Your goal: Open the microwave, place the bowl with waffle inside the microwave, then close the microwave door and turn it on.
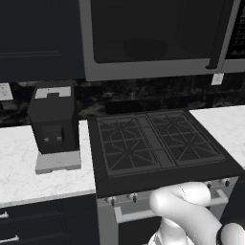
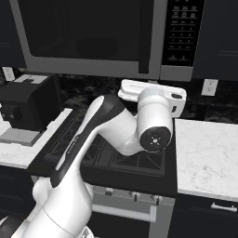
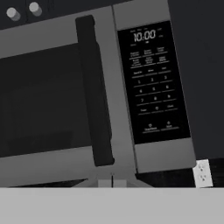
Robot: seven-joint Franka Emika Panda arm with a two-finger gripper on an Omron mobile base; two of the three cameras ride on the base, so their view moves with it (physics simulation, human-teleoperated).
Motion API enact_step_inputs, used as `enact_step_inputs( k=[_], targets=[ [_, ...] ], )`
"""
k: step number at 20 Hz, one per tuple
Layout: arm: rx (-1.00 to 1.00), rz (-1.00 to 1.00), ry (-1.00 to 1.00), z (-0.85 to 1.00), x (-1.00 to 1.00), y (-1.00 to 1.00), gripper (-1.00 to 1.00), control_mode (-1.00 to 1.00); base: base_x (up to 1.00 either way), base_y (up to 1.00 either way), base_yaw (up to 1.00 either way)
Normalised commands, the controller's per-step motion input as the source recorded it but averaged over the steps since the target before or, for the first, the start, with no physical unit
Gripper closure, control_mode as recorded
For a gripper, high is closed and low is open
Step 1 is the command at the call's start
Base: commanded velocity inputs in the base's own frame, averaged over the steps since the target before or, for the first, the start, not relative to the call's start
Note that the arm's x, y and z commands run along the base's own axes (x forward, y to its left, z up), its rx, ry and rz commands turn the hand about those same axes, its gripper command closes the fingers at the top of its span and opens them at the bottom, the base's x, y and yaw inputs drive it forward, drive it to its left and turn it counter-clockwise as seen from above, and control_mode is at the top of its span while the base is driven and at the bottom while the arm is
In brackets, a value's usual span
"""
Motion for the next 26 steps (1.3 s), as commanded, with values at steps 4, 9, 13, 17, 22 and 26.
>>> enact_step_inputs(
  k=[4,9,13,17,22,26],
  targets=[
    [0.0,0.0,0.1,0.23,0.0,-0.1,1.0,-1.0,0.0,0.0,0.0],
    [0.0,0.01,0.13,0.2,0.05,-0.17,1.0,-1.0,0.0,0.0,0.0],
    [0.0,0.0,0.05,0.1,0.18,-0.15,1.0,-1.0,0.0,0.0,0.0],
    [0.0,0.0,0.01,0.06,0.23,-0.2,1.0,-1.0,0.0,0.0,0.0],
    [0.0,0.0,-0.02,0.01,0.26,-0.23,1.0,-1.0,0.0,0.0,0.0],
    [0.0,0.0,0.0,0.0,0.47,-0.26,1.0,-1.0,0.0,0.0,0.0]
  ],
)
